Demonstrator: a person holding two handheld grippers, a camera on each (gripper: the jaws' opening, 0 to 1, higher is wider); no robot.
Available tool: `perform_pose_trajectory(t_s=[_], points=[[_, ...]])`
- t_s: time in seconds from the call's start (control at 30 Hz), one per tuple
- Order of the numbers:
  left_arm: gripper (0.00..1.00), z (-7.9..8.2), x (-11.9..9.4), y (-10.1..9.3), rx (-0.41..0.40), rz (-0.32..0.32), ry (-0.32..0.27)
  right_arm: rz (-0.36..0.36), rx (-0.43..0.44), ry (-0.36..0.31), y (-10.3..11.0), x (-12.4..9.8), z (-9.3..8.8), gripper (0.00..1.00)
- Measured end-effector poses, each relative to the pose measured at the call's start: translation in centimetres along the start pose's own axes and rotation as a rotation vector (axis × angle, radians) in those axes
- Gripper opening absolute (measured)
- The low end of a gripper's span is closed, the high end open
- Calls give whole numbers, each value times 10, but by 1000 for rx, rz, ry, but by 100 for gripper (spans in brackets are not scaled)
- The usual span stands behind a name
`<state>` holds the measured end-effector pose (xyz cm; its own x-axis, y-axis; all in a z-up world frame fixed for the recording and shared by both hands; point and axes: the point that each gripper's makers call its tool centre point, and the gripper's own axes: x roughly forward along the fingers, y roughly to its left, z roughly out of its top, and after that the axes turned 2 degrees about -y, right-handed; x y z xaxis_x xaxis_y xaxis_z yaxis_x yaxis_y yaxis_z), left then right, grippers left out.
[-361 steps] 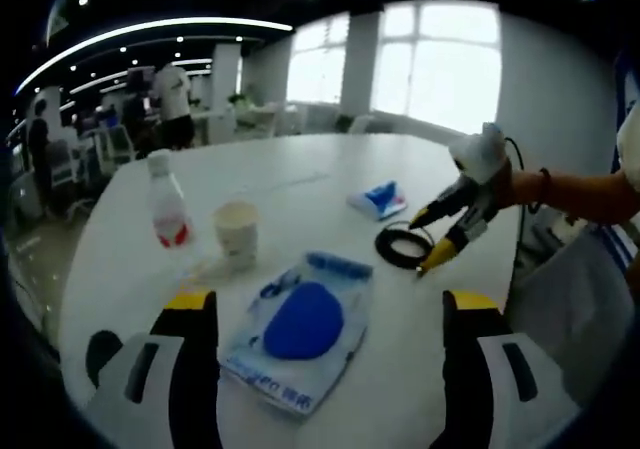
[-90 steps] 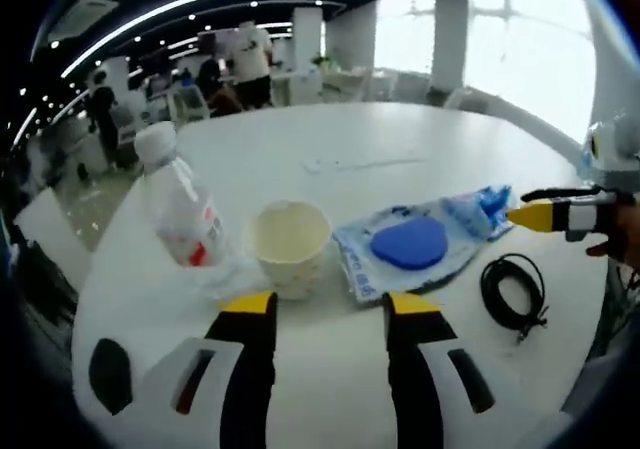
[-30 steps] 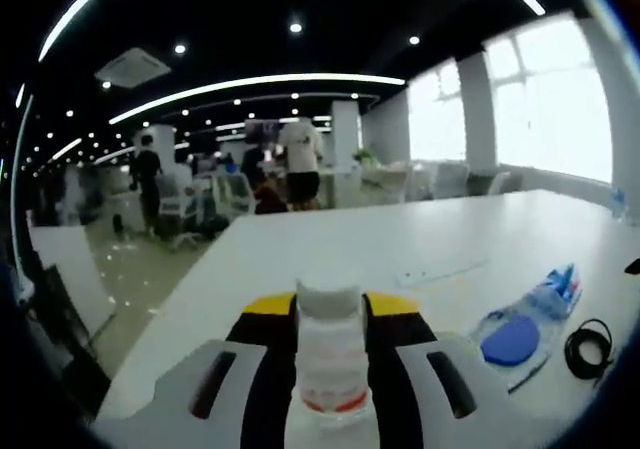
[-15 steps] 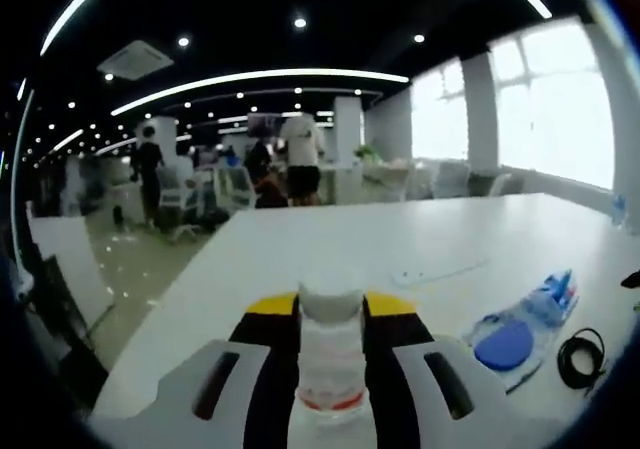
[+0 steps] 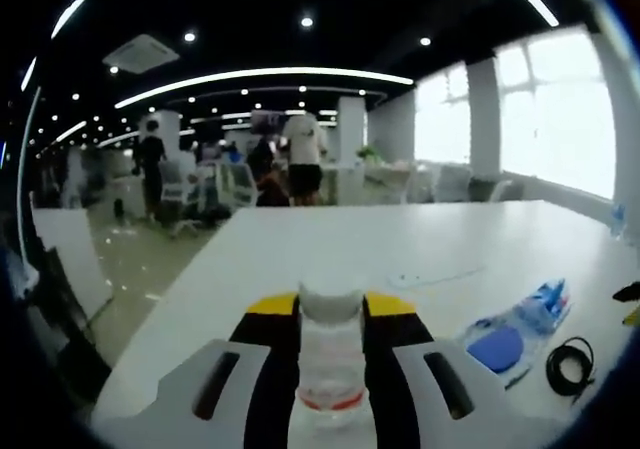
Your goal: Arrange the tabletop items into an orderly group along one side of the table until the central work area is clear of visible clutter.
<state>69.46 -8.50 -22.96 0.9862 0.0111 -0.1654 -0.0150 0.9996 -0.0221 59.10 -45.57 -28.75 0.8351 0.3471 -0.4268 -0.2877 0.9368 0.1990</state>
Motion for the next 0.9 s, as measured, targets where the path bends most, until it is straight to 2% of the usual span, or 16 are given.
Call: perform_pose_trajectory(t_s=[0.37, 0.9], points=[[21, -10, -8, 1, -10, 17, 20, 7, -4, 8, 3, 0, -2, 99], [21, -15, -14, -5, 27, 20, -8, 9, -5, 12, 2, -1, -3, 99]])
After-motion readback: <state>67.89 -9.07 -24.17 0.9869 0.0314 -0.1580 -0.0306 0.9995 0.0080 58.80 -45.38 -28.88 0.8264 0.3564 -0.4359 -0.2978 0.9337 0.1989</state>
